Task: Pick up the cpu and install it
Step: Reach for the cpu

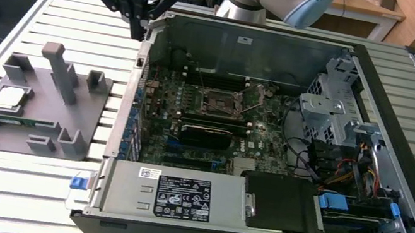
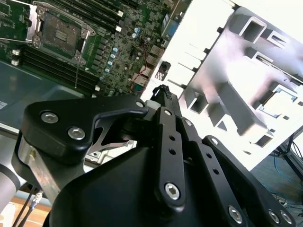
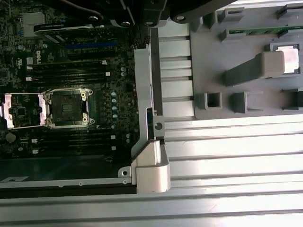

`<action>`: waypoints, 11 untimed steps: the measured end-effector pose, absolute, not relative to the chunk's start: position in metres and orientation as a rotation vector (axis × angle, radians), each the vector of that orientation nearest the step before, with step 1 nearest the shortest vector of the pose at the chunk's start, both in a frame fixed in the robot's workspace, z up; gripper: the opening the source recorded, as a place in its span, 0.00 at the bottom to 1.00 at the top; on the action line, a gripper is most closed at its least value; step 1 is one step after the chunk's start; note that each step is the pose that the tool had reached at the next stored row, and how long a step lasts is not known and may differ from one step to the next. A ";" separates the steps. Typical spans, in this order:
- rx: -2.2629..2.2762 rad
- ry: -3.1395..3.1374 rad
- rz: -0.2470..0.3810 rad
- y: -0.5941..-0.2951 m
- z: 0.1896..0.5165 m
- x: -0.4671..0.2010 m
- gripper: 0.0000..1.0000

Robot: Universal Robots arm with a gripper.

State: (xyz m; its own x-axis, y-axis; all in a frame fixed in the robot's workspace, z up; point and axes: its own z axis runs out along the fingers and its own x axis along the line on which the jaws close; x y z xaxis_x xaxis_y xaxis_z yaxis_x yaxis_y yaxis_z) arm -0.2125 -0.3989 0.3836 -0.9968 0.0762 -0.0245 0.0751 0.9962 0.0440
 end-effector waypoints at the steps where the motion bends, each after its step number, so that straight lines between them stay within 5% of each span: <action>1: 0.118 3.112 0.067 -0.399 0.383 -0.213 0.11; 11: 0.118 3.113 0.067 -0.399 0.382 -0.222 0.11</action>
State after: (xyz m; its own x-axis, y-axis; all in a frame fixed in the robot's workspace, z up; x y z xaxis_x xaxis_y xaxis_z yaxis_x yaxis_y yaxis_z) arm -0.2224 -0.3989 0.3824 -0.9968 0.0762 -0.0245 0.0751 0.9962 0.0440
